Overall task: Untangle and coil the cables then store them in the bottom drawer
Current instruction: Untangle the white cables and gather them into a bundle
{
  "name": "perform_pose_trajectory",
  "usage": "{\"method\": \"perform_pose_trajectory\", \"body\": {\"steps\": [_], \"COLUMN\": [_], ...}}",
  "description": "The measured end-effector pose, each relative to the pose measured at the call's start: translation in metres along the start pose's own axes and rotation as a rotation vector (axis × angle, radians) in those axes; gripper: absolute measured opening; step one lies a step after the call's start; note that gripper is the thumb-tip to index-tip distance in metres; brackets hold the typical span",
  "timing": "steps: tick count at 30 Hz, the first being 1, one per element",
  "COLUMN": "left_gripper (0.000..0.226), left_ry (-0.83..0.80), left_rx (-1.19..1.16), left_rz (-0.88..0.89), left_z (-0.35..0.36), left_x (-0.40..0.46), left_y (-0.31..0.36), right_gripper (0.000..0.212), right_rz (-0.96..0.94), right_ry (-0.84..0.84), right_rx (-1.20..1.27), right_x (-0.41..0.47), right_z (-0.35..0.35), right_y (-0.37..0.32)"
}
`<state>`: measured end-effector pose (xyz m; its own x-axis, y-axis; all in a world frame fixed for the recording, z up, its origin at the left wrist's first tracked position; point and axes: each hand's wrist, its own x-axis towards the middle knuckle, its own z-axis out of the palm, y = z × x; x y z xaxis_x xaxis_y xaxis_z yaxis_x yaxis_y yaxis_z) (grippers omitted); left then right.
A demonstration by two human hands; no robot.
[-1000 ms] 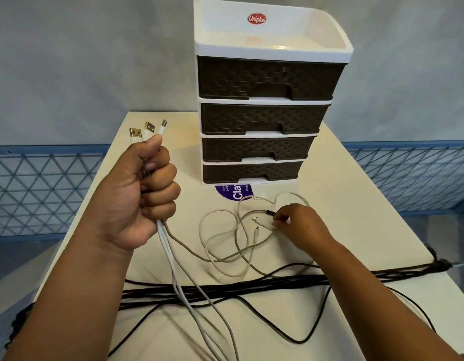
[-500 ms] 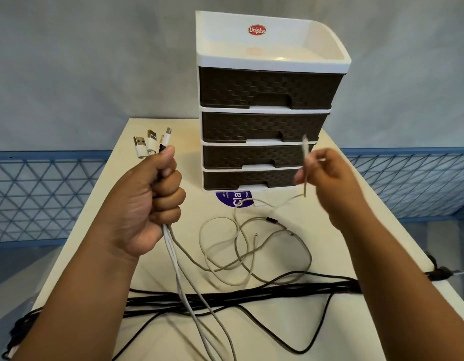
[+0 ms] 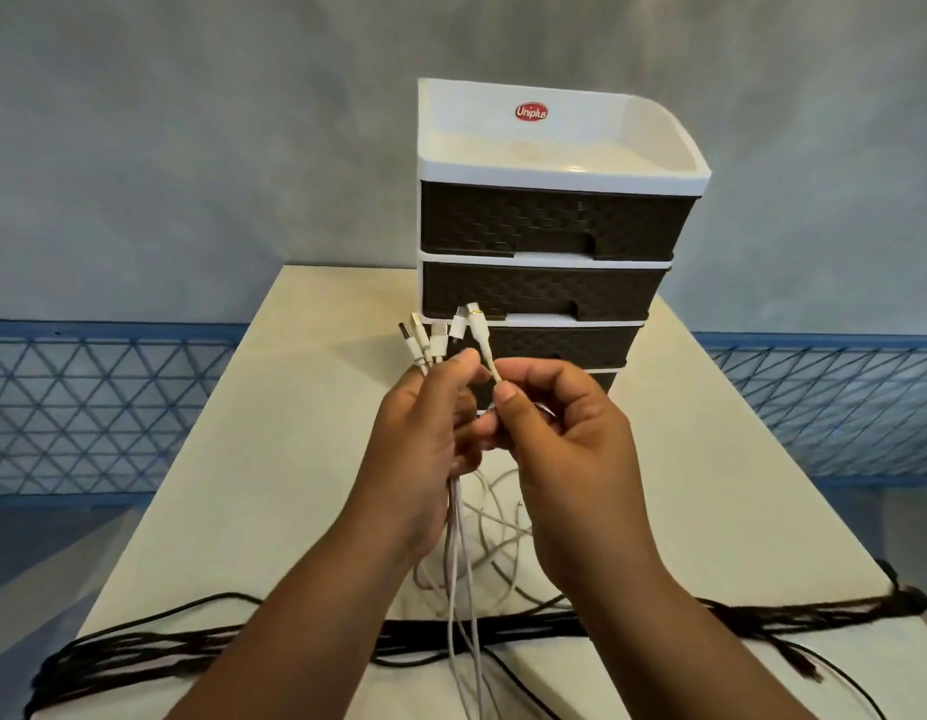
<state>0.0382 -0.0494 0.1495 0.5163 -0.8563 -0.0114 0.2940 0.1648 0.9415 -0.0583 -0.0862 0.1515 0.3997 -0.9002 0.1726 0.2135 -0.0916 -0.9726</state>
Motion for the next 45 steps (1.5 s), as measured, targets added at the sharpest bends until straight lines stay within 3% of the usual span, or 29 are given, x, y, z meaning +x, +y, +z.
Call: {"method": "perform_pose_trajectory", "body": {"steps": [9,12,14,16,20,22,27,30,33,37,40,45], "left_gripper": [0.027,0.031,0.032,0.033,0.023,0.025,0.032,0.033,0.034,0.032,0.031,0.032], "left_ry": [0.017,0.091,0.148,0.103,-0.045,-0.083,-0.107,-0.081,-0.059,-0.068,-0.021,0.044], "left_rx": [-0.005,0.082,0.097,0.001,-0.151,-0.202,-0.29,-0.298,-0.298,-0.302,-0.285,-0.306], "left_rz": [-0.027,-0.029,-0.004,0.044,0.053,0.08,0.184,0.263,0.323,0.402,0.45,0.499], "left_z": [0.015,0.015,0.014,0.015,0.021,0.022,0.022,0.023,0.025,0.027,0.031,0.048], "left_x": [-0.011,-0.012,-0.01,-0.009,-0.015,-0.019,-0.039,-0.054,-0.072,-0.1,-0.123,-0.161], "left_y": [-0.009,-0.008,0.001,0.014,0.039,0.046,0.068,0.08,0.086,0.091,0.089,0.08], "right_gripper": [0.016,0.024,0.037,0.04,0.021,0.023,0.042,0.024,0.007,0.019,0.022,0.009], "right_rz": [-0.129,-0.091,-0.018,0.081,0.17,0.118,0.194,0.032,-0.211,-0.283,-0.351,-0.29], "right_ry": [-0.009,-0.058,-0.166,-0.346,-0.688,-0.799,-0.961,-0.881,-0.579,-0.264,-0.228,-0.257], "right_rx": [-0.14,-0.135,-0.184,-0.32,-0.445,-0.513,-0.502,-0.729,-0.878,-1.029,-1.06,-0.832], "right_x": [-0.007,-0.011,-0.014,-0.017,-0.021,-0.023,-0.017,-0.004,0.016,0.047,0.058,0.057], "right_z": [-0.003,-0.012,-0.021,-0.033,-0.054,-0.065,-0.099,-0.114,-0.12,-0.131,-0.13,-0.127], "right_y": [0.009,0.012,0.022,0.036,0.056,0.068,0.082,0.087,0.086,0.045,-0.009,-0.09]}}
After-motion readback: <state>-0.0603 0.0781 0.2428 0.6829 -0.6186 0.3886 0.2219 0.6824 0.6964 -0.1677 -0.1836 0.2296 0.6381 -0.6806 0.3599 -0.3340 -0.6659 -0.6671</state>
